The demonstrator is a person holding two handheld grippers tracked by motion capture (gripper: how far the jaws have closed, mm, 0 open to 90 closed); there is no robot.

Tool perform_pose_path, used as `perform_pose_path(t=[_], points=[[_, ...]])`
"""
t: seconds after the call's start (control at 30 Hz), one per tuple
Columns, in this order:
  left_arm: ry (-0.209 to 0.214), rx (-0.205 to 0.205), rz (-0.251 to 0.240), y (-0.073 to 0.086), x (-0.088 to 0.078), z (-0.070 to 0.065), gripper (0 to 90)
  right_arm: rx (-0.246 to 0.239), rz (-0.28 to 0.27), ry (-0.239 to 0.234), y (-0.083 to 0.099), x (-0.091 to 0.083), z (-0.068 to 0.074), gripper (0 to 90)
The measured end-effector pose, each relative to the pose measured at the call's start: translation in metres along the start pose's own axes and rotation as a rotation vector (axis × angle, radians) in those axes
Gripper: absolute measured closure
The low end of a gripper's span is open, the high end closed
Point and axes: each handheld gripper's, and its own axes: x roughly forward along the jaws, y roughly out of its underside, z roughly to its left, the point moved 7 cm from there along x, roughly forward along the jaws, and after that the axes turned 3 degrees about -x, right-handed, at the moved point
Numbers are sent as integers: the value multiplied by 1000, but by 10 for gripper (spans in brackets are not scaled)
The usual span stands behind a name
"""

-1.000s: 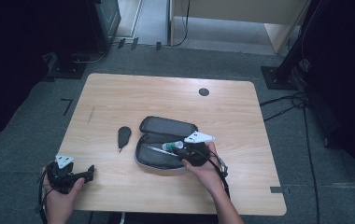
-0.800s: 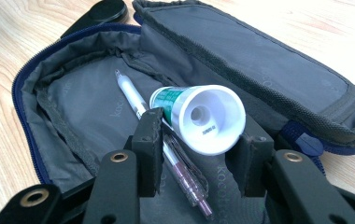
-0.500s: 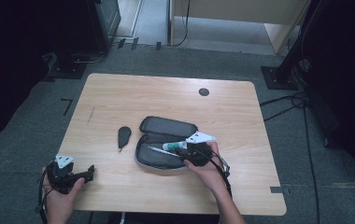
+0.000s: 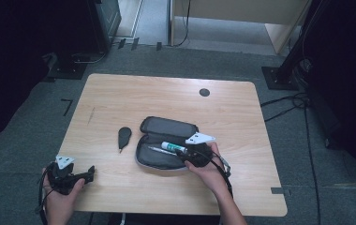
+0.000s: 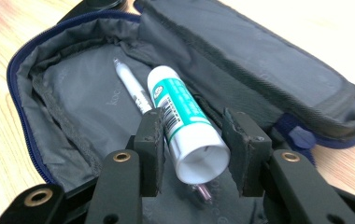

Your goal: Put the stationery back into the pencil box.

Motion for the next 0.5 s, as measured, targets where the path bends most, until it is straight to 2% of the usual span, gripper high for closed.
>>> perform_pose_path(t=[0.23,0.43,0.5], points=[[0,0,0,0,0,0,0,-16,21,13,-3,9,0,600],[0,0,0,0,0,0,0,-50,32,90,-4,13,-4,576],[0,0,0,0,0,0,0,-44,31,89,-4,11,-4,570]])
